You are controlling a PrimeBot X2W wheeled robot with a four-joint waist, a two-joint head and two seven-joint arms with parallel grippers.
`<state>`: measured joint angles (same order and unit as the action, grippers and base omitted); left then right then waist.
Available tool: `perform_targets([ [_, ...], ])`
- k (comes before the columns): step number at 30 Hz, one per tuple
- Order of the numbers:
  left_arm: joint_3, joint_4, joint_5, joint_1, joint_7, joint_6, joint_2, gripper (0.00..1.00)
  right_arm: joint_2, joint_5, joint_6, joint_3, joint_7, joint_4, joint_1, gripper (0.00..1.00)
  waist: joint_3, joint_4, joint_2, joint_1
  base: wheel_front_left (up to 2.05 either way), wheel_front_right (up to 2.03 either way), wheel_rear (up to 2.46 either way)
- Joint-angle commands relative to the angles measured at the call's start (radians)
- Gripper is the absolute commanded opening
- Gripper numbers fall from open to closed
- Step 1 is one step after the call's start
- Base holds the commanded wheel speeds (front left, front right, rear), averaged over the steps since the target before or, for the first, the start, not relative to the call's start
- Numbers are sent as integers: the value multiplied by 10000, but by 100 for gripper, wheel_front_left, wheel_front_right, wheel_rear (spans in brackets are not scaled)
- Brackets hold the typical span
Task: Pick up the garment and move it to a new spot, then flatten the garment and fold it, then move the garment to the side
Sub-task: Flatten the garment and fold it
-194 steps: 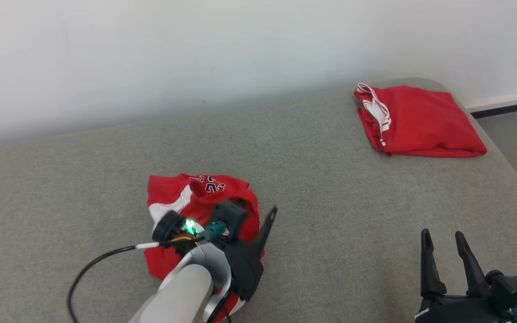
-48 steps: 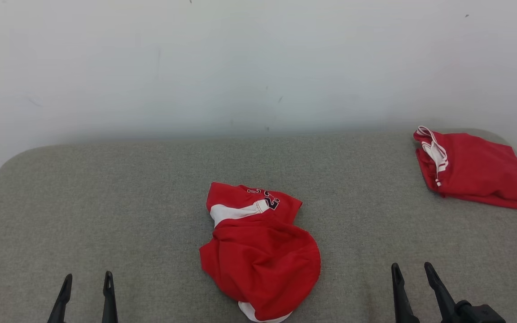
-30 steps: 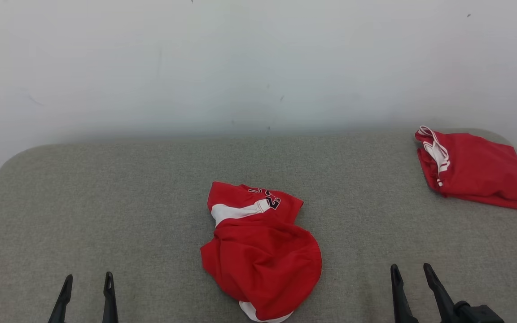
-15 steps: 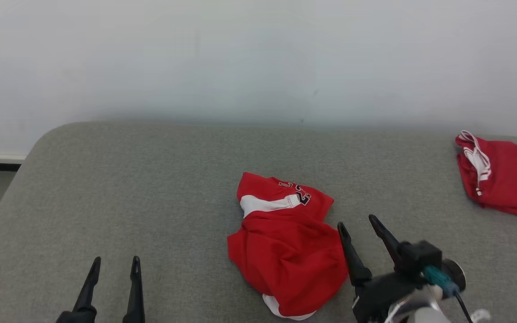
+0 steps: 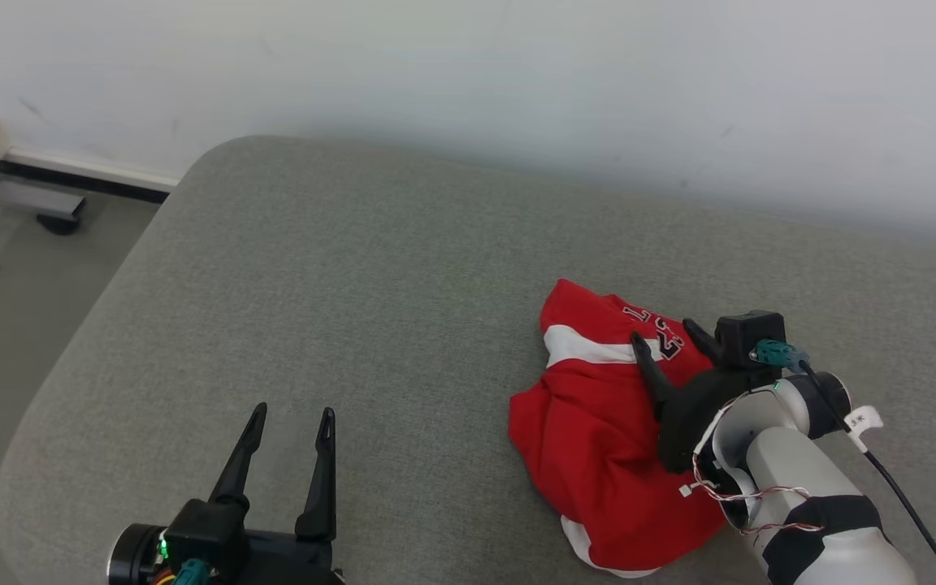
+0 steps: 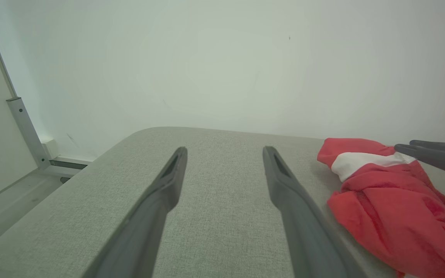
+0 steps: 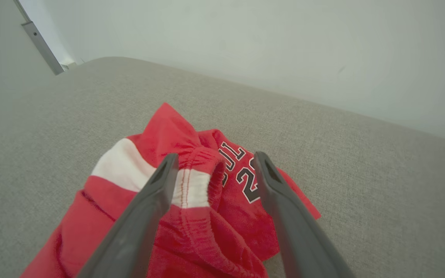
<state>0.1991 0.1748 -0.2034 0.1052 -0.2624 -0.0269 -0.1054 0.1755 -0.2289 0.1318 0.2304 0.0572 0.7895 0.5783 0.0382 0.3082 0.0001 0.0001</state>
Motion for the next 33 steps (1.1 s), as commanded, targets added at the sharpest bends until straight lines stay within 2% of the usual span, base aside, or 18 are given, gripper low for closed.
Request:
perform_targets([
  [1, 46, 72, 107, 194, -27, -77, 102, 100, 53, -166, -28, 223, -267, 479, 263, 100, 495, 746, -1, -1, 0, 0, 0],
  [4, 91, 160, 122, 313, -28, -165, 227, 100, 112, -617, -28, 530, -458, 1153, 681, 100, 597, 901, -1, -1, 0, 0, 0],
  [5, 97, 192, 104, 350, -29, -204, 270, 100, 124, -759, -28, 617, -483, 1353, 770, 45, 622, 945, -1, -1, 0, 0, 0],
  [6, 97, 217, 104, 376, -29, -233, 297, 100, 140, -886, -28, 725, -460, 1489, 870, 6, 637, 970, -1, -1, 0, 0, 0],
  [7, 93, 238, 97, 396, -29, -237, 322, 100, 171, -979, -28, 846, -386, 1608, 968, 0, 644, 987, -1, -1, 0, 0, 0],
  [14, -62, 358, 134, 359, -28, -329, 422, 100, 310, -1382, -28, 1570, 333, 1945, 1505, 0, 513, 841, -1, -1, 0, 0, 0],
  [22, -731, 196, 333, -77, -28, -333, 248, 100, 526, -1777, -28, 2365, 1796, 1149, 2464, 0, 135, -264, -1, -1, 0, 0, 0],
  [25, -917, 73, 420, -217, -29, -317, 209, 100, 743, -1718, -28, 2743, 2010, 251, 2565, 0, 27, -819, -1, -1, 0, 0, 0],
  [28, -1087, -7, 460, -377, -29, -342, 168, 100, 1096, -1489, -28, 3363, 2073, -1147, 2210, 0, -92, -1439, -1, -1, 0, 0, 0],
  [33, -1260, -82, 525, -517, -29, -410, 190, 100, 2037, -1449, -28, 4009, 2076, -3707, 612, 0, -227, -2339, -1, -1, 0, 0, 0],
])
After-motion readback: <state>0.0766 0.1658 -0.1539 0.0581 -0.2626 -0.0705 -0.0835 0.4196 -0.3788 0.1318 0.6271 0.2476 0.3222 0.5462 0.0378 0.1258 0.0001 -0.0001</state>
